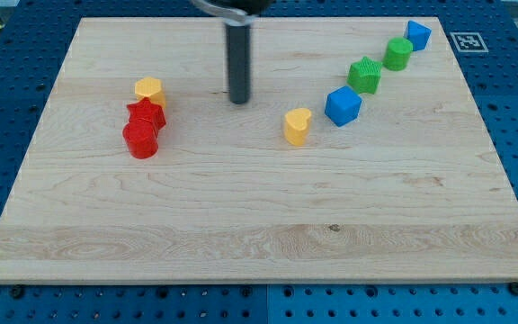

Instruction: Move the yellow hexagon to the right of the red star

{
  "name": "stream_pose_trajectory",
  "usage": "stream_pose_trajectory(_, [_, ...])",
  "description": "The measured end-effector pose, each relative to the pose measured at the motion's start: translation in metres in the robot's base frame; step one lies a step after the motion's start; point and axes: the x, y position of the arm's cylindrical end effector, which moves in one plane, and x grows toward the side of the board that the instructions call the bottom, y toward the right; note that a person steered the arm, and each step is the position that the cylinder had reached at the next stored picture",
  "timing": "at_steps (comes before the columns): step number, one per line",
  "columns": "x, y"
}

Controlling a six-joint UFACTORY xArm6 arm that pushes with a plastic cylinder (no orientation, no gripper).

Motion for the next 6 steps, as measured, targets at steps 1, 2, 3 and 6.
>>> stream_pose_trajectory(1, [-0.017, -0.067])
stream_pose_trajectory(2, [-0.066, -0.072])
stream_pose_trajectory(3, [-0.093, -0.102])
stream_pose_trajectory(6, [-0.014, -0.127])
